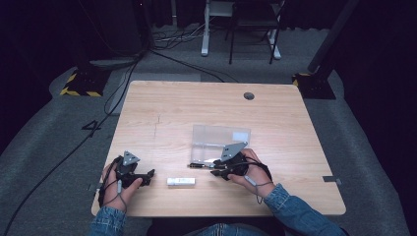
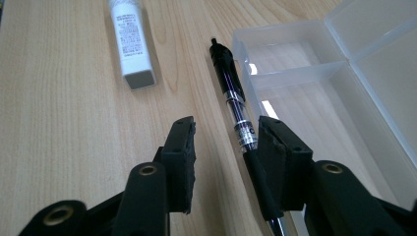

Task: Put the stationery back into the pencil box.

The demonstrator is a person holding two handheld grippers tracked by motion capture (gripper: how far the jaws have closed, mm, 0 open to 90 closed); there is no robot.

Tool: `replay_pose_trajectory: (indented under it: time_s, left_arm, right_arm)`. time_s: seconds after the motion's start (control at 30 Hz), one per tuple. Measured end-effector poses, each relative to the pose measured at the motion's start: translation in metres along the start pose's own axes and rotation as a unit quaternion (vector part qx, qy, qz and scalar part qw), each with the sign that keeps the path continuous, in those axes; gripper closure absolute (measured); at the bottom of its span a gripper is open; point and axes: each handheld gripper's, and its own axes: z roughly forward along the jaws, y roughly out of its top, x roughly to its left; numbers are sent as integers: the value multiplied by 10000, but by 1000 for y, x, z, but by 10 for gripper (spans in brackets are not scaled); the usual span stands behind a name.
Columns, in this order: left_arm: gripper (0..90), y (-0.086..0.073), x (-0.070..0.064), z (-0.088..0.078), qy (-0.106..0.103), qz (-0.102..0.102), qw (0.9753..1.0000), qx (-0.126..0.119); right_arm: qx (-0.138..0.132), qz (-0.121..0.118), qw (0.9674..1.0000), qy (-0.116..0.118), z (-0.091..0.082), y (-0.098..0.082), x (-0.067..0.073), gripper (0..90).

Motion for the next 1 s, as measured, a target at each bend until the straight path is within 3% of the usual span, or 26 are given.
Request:
replay_pose_trajectory:
  time_s: [0.17,0.53,0.7,1.0]
  left_arm:
    - [118,0,0,0,1,0,10000,-1]
    - [118,0,0,0,0,4,10000,-2]
    - [118,0,0,0,2,0,10000,0]
    - [119,0,0,0,3,4,10000,-3]
  right_arm:
    - [88,-98,9999,-41,6,-1,2,569]
    - [101,-77,9999,-53,10,-4,1,540]
    - [194,-237,9994,-180,10,-4,3,525]
    - [283,-173,9993,-184,13,-6,0,509]
